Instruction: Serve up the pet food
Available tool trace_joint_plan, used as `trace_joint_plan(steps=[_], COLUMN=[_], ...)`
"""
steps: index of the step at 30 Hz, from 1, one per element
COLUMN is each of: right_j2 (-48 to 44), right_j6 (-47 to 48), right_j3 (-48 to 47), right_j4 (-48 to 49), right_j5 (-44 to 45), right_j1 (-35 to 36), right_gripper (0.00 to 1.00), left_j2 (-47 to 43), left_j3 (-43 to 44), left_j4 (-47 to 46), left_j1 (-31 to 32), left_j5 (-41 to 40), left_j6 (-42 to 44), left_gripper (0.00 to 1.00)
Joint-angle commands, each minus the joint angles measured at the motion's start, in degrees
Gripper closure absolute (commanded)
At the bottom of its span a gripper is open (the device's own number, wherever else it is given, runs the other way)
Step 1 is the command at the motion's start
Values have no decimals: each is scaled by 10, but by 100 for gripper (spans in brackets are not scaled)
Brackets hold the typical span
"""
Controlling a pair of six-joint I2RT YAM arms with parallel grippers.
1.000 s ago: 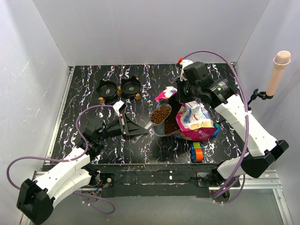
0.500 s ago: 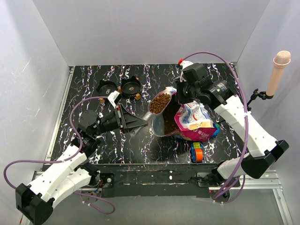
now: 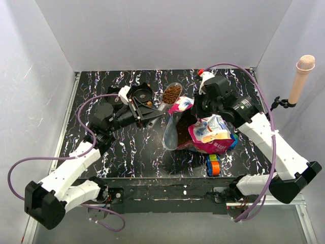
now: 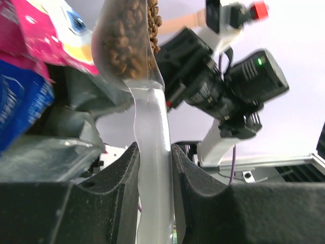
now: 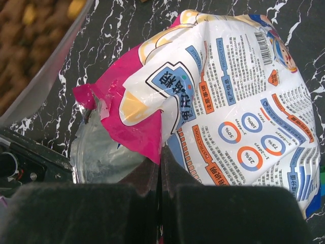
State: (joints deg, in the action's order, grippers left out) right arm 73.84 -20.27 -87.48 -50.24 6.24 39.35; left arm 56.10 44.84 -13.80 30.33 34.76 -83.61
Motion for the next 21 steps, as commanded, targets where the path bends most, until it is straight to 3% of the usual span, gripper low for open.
trace_joint_plan(steps=[1,10,14,18,21], right_j2=[-48,-91,-96,-92,-88], right_j6=[-10,-13,-9,-5,-2], right_j3=[9,19,12,-4,-15], right_j4=[-11,-35,-40,-42,-42], right_j5=[-3,-20,-22,-23,-25], right_j1=[-2,-2,-2,-2,-2], right_gripper=[99,99,99,99,99], left_j2=[36,182,243,301,335], left_j3=[30,22,45,32,41], left_j4=[-45,-212,-221,-313,-317], left_j1=[-25,-145,-189,-231,-248], left_j5=[-16,42,93,117,127], left_j6=[1,-24,13,-9,10], left_gripper=[100,100,100,100,100])
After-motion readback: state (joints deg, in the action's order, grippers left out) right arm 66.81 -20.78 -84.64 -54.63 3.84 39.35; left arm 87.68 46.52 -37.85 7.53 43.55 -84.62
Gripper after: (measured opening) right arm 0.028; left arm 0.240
